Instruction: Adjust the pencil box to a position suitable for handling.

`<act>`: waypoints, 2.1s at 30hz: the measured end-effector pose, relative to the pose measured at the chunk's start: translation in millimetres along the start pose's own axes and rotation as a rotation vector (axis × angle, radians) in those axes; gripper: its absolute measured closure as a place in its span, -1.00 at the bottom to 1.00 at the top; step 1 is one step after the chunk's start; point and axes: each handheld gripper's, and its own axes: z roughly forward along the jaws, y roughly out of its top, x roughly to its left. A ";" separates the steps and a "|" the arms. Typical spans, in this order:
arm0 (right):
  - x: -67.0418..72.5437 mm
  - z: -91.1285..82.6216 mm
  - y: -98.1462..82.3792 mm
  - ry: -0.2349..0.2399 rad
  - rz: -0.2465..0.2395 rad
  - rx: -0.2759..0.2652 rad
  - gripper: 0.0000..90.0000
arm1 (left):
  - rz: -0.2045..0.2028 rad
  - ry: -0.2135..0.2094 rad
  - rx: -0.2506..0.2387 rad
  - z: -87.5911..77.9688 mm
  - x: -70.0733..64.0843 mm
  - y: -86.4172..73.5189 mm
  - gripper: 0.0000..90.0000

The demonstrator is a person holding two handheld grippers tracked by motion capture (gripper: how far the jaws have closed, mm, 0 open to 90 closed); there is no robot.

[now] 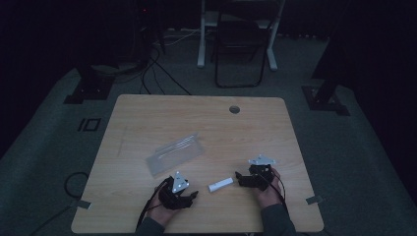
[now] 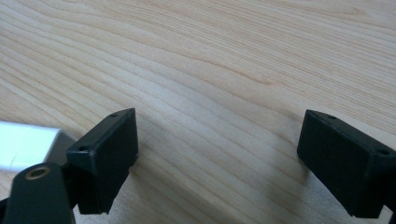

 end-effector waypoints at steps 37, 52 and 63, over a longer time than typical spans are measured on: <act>-0.1 -1.0 -0.8 0.006 -0.007 -0.002 -0.71 | -0.023 0.255 -0.167 -65.3 77.1 29.8 0.09; -0.1 -1.1 -0.9 0.006 -0.006 -0.002 -0.71 | -0.040 0.292 -0.092 -38.9 125.2 39.6 0.04; -0.1 -1.1 -0.9 0.007 -0.006 -0.002 -0.71 | 0.040 0.237 -0.051 -22.0 116.0 48.3 0.70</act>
